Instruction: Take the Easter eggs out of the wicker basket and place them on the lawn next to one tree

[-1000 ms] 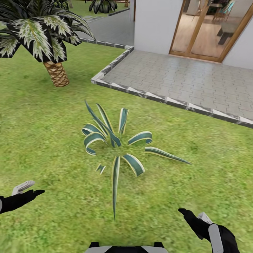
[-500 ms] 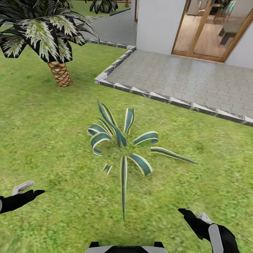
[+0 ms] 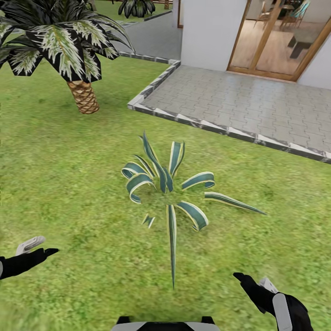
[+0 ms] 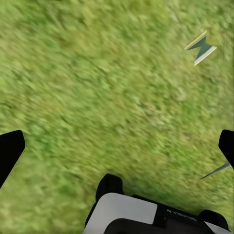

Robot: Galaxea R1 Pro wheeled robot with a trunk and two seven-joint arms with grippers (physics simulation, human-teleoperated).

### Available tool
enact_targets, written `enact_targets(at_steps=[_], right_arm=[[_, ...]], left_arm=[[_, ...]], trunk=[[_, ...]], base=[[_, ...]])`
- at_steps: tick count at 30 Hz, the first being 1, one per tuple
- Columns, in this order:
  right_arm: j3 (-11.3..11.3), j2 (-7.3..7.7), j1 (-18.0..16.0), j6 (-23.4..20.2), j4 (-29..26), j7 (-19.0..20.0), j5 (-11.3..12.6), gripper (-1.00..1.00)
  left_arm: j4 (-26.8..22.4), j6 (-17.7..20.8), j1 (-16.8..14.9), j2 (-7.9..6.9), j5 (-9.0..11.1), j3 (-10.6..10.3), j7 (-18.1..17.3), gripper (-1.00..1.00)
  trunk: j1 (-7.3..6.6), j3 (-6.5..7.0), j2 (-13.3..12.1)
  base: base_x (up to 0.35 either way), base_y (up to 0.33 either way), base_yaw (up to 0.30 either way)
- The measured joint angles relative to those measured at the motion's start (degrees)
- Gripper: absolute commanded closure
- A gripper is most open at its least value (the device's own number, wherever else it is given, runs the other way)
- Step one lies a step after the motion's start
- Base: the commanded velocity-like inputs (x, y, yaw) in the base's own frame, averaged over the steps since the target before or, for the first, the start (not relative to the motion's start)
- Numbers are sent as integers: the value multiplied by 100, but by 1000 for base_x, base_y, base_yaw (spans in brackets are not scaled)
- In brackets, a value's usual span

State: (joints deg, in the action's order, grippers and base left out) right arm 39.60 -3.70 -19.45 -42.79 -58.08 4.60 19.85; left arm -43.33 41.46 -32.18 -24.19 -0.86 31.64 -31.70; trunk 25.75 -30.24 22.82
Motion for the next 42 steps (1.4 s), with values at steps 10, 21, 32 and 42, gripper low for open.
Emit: enact_targets(at_steps=[10, 21, 32, 42], right_arm=[[-24, 0, 0, 266, 121, 5, 16, -100], [-25, 0, 0, 271, 134, 5, 16, -100], [-25, 0, 0, 272, 136, 5, 16, -100], [-25, 0, 0, 272, 136, 5, 16, -100]], left_arm=[[-2, -5, 0, 0, 0, 0, 0, -100], [1, -9, 1, 0, 0, 0, 0, -100], [-2, -10, 0, 0, 0, 0, 0, -100], [-1, -10, 1, 0, 0, 0, 0, -100]], trunk=[[0, 0, 0], [0, 0, 0], [0, 0, 0], [0, 0, 0]], base=[[0, 207, 0], [0, 189, 0], [0, 171, 0], [0, 163, 0]])
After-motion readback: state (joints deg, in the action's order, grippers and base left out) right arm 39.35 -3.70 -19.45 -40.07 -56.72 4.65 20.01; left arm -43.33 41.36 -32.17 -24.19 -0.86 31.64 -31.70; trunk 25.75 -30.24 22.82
